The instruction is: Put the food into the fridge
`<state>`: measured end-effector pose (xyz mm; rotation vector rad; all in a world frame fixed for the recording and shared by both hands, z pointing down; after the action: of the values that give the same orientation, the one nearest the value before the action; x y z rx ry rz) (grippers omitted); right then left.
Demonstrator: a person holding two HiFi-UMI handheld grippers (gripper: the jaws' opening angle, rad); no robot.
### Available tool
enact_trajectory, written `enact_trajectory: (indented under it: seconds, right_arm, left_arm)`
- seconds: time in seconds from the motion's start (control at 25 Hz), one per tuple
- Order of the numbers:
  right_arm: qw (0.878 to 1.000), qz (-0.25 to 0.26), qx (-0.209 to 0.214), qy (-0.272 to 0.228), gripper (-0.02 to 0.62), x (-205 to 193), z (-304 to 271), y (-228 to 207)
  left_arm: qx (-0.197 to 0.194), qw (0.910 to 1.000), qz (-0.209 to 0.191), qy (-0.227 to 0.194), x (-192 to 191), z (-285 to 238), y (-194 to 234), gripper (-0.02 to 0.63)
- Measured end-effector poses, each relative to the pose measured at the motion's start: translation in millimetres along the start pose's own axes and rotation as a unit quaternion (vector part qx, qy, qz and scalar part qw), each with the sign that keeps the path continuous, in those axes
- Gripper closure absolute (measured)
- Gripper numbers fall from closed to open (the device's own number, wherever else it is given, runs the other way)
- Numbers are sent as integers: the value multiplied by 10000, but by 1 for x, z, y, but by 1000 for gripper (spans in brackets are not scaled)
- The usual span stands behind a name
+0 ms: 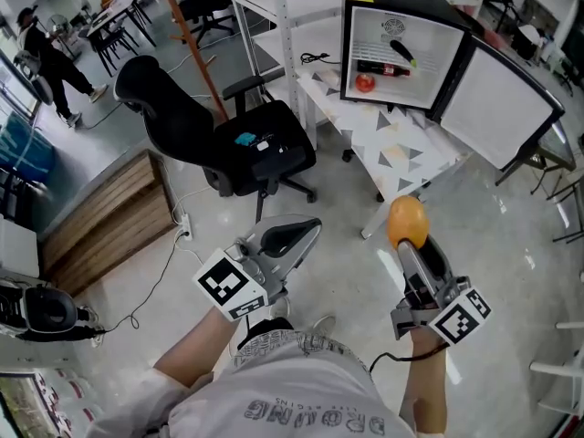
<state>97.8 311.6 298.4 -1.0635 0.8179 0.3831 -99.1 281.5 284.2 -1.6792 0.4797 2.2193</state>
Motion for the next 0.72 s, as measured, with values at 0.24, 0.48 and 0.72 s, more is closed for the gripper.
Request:
enact_trajectory:
  seconds: [0.24, 0.48, 0.72]
  right_arm:
    - [10000, 34, 58, -5, 342, 13, 21, -8]
    - [9999, 34, 113, -49, 342, 22, 29, -20]
    - [9999, 59, 140, -74, 342, 32, 27, -35]
  left_arm:
    - [42, 10000, -60, -20, -4, -10, -22, 600]
    - [43, 9999, -128, -31, -8, -22, -30, 600]
    - [37, 9999, -161, -51, -12, -39, -26, 600]
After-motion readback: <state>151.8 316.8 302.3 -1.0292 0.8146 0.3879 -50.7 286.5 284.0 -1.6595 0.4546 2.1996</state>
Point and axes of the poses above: the fingertips, and each gripper's own axes: z backward along the fingers, y to its left, x out of its top, the point moved 3 cm from there along z, backward along the fingers, and after that the axes turned 12 degrees about -y, right-handed, at the moved point
